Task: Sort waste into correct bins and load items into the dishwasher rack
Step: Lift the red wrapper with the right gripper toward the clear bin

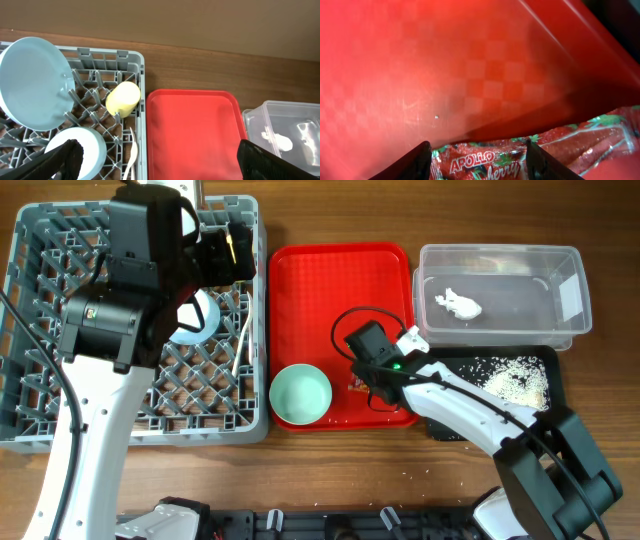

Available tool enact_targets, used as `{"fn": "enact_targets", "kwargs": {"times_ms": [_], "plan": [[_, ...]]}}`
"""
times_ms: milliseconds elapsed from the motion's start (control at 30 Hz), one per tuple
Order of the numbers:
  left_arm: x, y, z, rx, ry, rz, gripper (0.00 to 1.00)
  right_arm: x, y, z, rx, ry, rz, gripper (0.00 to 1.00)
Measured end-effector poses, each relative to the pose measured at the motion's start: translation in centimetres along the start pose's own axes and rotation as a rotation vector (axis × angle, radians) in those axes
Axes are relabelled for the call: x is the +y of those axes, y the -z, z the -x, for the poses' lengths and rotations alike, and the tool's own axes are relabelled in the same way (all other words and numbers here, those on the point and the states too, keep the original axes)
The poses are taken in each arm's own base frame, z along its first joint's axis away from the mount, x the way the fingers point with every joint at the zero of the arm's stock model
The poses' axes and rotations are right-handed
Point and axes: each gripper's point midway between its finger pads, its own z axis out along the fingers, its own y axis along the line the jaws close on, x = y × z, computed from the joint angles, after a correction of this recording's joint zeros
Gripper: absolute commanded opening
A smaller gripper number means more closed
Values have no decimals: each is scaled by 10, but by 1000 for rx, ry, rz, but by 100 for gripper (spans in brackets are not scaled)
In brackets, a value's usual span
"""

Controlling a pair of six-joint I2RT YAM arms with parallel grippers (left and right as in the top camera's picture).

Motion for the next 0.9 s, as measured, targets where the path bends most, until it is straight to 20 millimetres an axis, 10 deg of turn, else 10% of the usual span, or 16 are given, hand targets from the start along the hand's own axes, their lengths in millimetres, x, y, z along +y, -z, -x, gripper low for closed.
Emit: {"fn": "enact_targets", "kwargs": {"times_ms": [433,567,800,900], "plan": [[0,0,0,1,0,0,100,36,59,2,-57,907,244,80],[0,0,0,0,0,0,100,21,56,-5,-37,1235,204,57],[0,0,0,0,0,0,100,14,50,-7,-43,1640,176,61],[0,0,0,0,0,0,100,4,31,-13,21,1677,134,79]]}}
